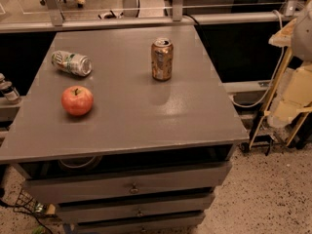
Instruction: Knock orange can over
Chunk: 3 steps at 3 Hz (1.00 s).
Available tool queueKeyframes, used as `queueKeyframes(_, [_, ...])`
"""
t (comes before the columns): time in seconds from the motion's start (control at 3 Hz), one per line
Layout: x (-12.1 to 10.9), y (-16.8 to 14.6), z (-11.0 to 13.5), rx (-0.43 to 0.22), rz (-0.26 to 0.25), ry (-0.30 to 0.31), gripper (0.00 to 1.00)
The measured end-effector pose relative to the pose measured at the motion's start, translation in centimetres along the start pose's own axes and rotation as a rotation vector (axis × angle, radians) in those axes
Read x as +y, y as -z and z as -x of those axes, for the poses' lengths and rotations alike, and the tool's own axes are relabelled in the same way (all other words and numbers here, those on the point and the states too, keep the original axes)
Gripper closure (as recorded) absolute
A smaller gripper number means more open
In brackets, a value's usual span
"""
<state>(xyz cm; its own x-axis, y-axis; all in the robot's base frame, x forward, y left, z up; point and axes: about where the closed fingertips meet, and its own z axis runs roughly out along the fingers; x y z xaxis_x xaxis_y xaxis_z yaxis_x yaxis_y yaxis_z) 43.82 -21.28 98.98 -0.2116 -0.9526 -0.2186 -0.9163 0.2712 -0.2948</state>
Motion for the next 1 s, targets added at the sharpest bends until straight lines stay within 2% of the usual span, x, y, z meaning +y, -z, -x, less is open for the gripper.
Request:
queueKeyframes(0.33, [0.0,0.0,0.0,0.0,0.0,0.0,0.0])
queueKeyframes(0.67, [-1.0,-1.9,1.3,-0.039,0.007,-0.057,0.0])
queueKeyframes(1.0, [-4.3,-5.7,4.9,-0.167,0.035,-0.122,0.0])
